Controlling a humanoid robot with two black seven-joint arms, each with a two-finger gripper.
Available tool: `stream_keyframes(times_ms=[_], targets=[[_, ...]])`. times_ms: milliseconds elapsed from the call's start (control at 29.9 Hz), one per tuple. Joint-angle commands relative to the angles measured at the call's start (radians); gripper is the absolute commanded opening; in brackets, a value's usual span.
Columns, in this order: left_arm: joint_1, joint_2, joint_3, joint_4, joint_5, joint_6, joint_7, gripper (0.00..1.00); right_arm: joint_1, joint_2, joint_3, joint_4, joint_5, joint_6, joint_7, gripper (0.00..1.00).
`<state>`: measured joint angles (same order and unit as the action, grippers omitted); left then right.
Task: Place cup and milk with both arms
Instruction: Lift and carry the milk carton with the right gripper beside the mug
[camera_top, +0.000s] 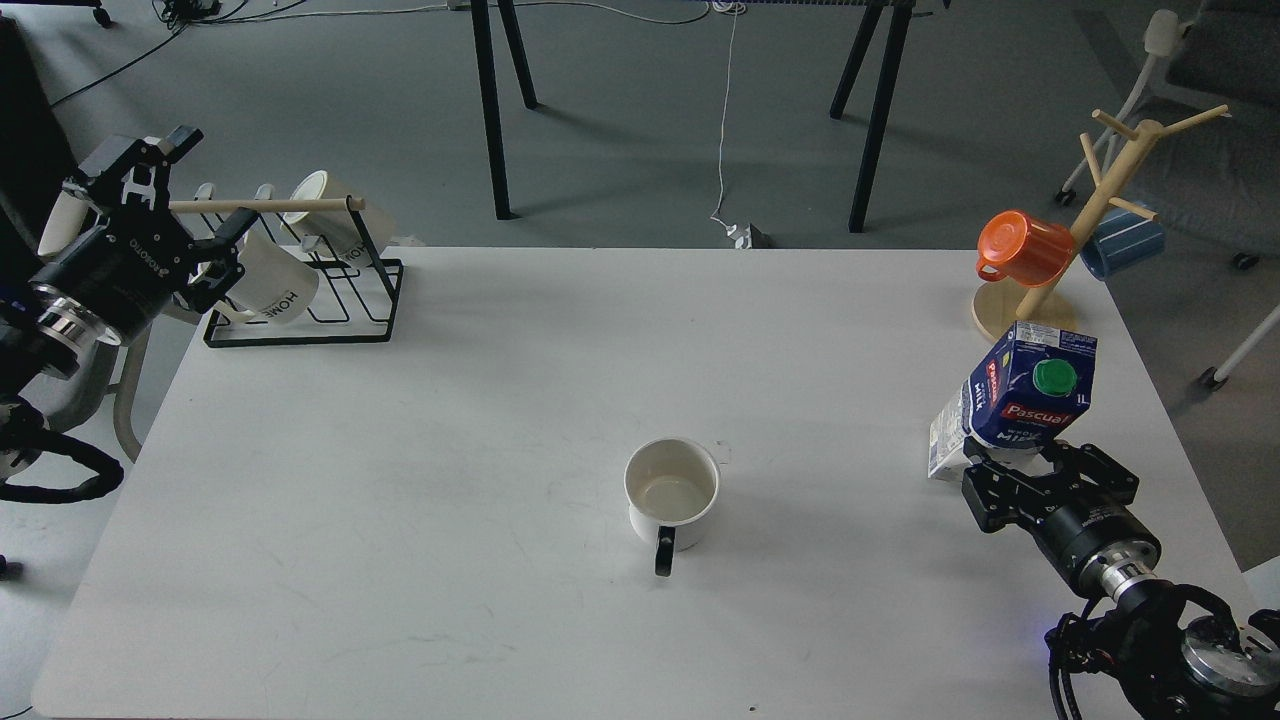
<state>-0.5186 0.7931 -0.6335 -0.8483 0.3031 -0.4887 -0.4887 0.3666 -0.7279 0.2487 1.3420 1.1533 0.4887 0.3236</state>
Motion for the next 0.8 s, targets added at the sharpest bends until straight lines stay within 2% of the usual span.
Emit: stream_keyframes(times_ms=[0,134,401,769], targets=[[0.005,0.000,0.000,0.000,0.001,0.000,0.000,0.94,0.000,0.002,0.001,0.026,-0.041,0.000,0.023,0.66],[0.005,-0.002,0.000,0.000,0.005,0.000,0.000,0.94,-0.001,0.004,0.000,0.066,-0.076,0.000,0.029,0.66],[0.003,-0.017,0.012,0.000,0.027,0.000,0.000,0.94,-0.001,0.034,-0.002,0.149,-0.161,0.000,0.075,0.67],[0.003,-0.017,0.012,0.000,0.027,0.000,0.000,0.94,-0.032,0.203,-0.003,0.155,-0.285,0.000,0.121,0.67]])
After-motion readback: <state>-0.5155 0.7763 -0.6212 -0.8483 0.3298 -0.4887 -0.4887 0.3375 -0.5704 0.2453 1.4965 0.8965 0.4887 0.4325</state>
